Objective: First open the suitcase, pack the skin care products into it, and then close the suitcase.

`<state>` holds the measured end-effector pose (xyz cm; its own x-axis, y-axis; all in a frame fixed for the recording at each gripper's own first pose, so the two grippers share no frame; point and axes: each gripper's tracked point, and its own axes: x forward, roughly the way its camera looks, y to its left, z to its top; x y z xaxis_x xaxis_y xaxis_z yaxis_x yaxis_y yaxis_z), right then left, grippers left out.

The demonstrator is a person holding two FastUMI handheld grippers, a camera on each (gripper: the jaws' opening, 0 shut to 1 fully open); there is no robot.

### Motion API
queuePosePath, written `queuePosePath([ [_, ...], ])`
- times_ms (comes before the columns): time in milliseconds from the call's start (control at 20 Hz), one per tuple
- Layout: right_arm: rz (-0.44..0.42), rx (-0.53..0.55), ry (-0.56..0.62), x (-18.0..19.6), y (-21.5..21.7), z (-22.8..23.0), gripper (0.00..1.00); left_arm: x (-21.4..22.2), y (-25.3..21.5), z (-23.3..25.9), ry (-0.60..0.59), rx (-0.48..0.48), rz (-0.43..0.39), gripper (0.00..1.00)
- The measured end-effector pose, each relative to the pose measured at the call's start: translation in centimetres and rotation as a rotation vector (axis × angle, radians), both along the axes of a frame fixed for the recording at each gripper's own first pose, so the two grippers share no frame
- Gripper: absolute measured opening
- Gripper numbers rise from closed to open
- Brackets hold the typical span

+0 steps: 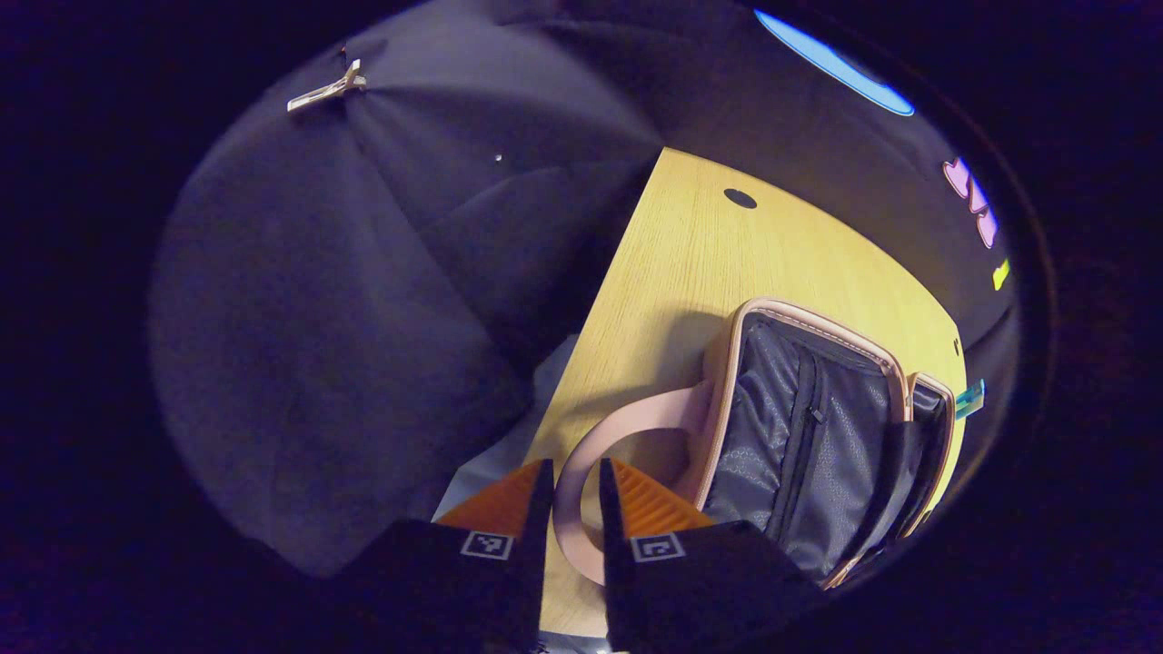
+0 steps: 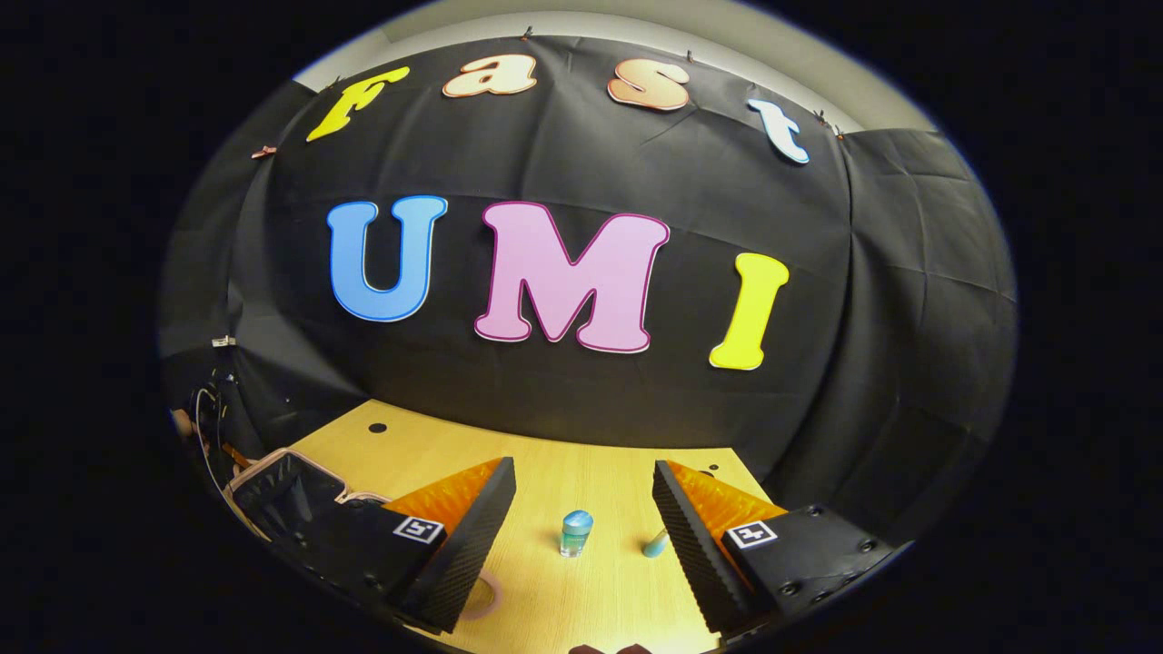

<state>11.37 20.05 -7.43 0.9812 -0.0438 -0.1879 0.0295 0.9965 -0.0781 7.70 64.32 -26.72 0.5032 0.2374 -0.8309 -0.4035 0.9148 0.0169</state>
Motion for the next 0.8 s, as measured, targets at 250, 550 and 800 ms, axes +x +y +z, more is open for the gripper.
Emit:
queuePosePath([
  [250, -0.035, -0.011, 0.005, -0.4, -0.4, -1.2, 0.96, 1.3, -0.8, 5.5, -0.179, 0.166, -0.072, 0.88],
  [550, -0.063, -0.022, 0.002, 0.2, -2.0, -2.7, 0.96, 2.4, -15.2, 14.9, -0.426, 0.239, -0.262, 0.97],
  [800, -0.049, -0.014, 0.002, 1.4, -3.3, -3.3, 0.96, 4.4, -33.2, 23.1, -0.666, 0.225, -0.490, 0.97],
])
